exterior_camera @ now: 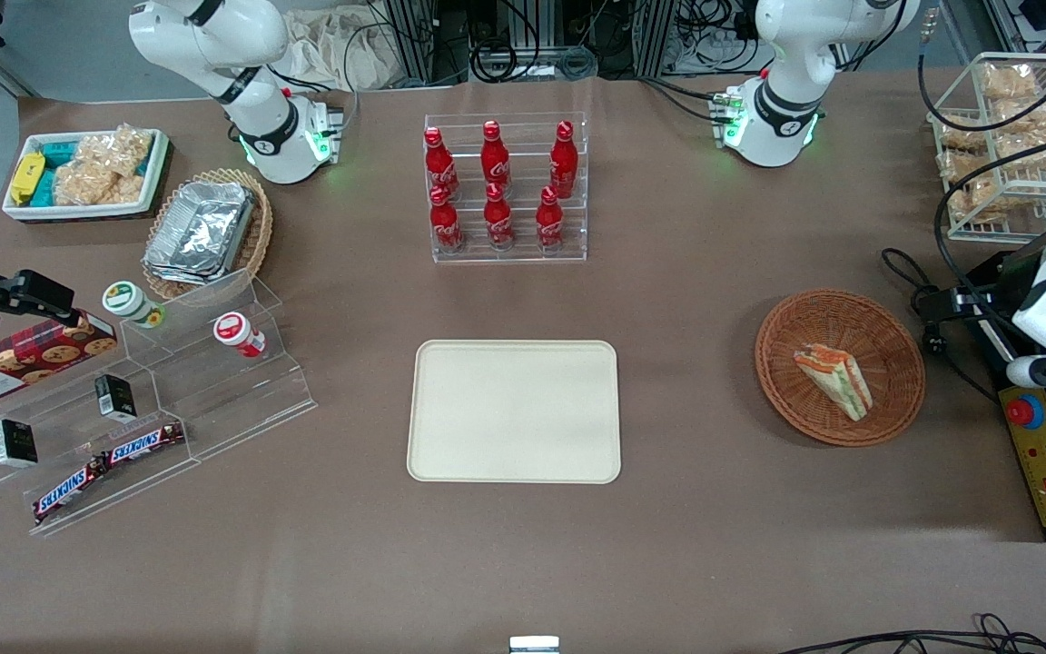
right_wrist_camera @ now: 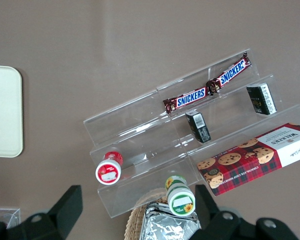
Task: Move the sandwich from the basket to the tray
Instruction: 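Move the left gripper toward the wicker basket holding the sandwich, then lower the open left gripper over the wrapped sandwich in the basket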
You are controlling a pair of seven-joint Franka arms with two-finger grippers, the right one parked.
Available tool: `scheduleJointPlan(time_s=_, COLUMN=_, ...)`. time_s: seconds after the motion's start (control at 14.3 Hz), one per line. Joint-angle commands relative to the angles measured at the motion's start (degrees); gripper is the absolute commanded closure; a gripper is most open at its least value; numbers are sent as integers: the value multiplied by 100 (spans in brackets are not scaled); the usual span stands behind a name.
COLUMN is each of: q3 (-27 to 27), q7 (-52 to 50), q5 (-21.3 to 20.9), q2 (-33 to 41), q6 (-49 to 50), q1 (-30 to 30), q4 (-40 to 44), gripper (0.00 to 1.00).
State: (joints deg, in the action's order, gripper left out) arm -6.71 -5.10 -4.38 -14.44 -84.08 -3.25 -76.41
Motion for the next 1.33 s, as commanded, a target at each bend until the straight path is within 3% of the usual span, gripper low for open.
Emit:
scheduleJointPlan(time_s=0.0, q3=21, q7=1, q5=-63, q2=152, q6=76, q1=17, q4=-224, gripper=1)
scheduleJointPlan(time_s=0.42, q3=109, q7=-8, q5=-10, q2=1136, q6=-1479, q1=-122, q4=-2570, gripper=1)
scheduleJointPlan(time_s=0.7, q3=109, q7=-122, q5=-19, q2=856, q6=-2119, q1=-202, q4=-3116, gripper=1)
scheduleJointPlan(time_s=0.98, q3=109, q7=-1402, q5=-54, q2=531, q6=-3629, q1=-211, q4=-3898, gripper=1)
scheduleJointPlan(time_s=1.26, q3=109, q7=-2257, q5=-71, q2=127, q6=-4142, q1=-211, q4=-3987, gripper=1)
